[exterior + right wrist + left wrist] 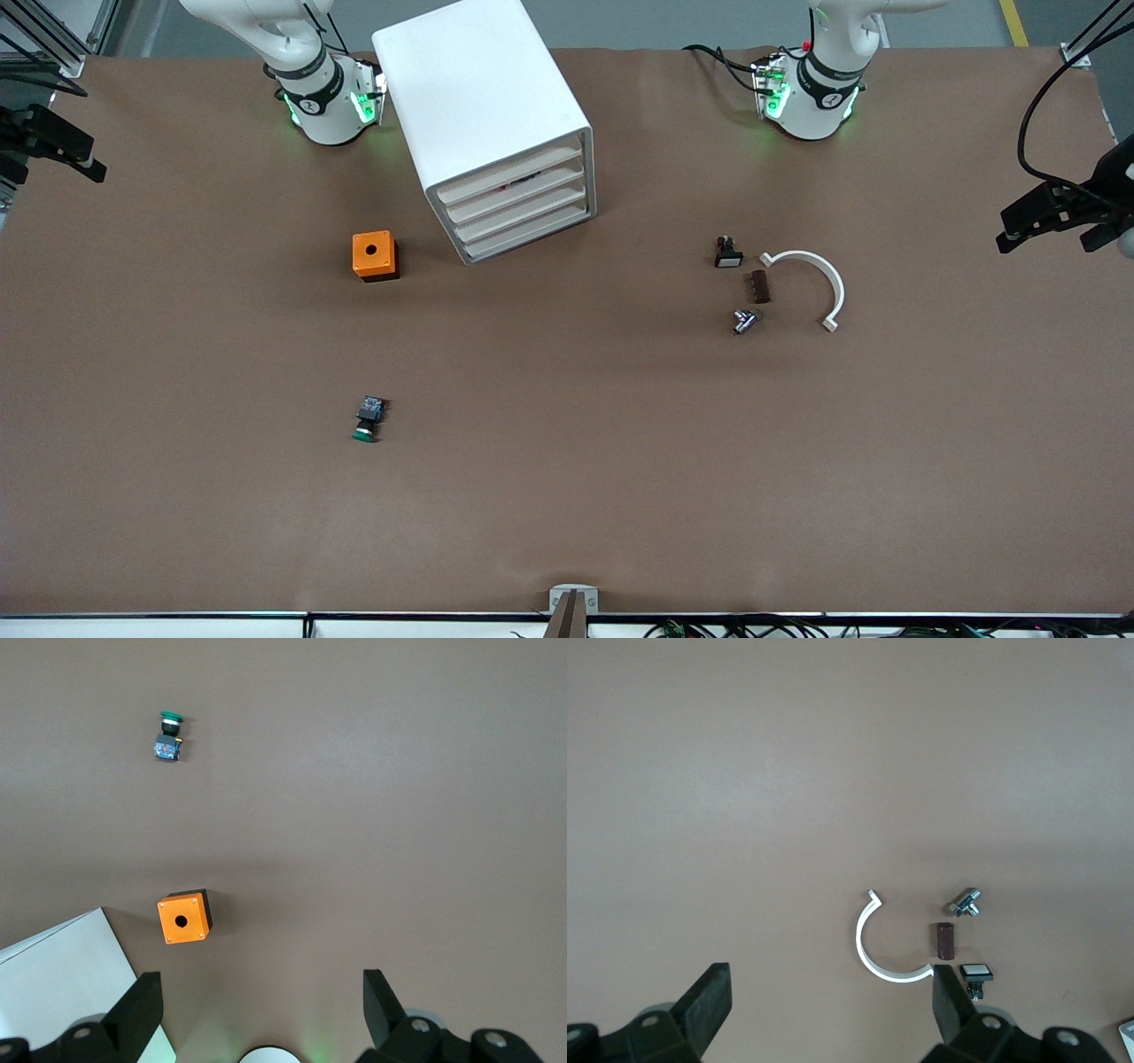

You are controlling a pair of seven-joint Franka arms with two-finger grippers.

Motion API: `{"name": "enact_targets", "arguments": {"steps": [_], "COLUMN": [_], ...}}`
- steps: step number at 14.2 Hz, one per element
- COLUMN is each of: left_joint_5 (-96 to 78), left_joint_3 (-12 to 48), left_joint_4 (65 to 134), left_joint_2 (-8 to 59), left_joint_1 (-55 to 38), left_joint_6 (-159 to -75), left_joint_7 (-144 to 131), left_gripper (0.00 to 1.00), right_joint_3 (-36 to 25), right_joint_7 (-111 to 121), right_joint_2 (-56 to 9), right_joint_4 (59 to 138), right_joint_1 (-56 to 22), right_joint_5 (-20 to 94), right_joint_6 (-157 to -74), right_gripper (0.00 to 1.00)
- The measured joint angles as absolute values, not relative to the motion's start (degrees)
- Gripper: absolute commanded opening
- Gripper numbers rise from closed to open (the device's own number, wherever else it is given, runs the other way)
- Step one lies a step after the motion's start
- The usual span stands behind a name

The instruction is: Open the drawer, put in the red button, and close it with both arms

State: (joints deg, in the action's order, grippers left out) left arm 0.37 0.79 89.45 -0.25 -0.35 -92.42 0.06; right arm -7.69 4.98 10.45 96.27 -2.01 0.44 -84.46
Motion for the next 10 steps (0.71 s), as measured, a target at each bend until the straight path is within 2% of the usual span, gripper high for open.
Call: {"name": "enact_targets", "arguments": {"steps": [10], "left_joint_5": [0.4], "left_joint_3": [2.0], "left_joint_4": [89.3], "left_joint_2": [-0.3], "left_joint_1": [-0.5], "left_joint_6": [-92.2], "left_joint_7": [-1.7], "left_gripper": [1.00], "right_joint_3": [-7.6], "right_joint_7": [4.8], "right_joint_2": [10.4], "right_joint_4": [96.3], "right_joint_1": [-2.0], "right_joint_5": [1.1], "right_joint_6": [-84.4], "right_gripper": [1.00]}}
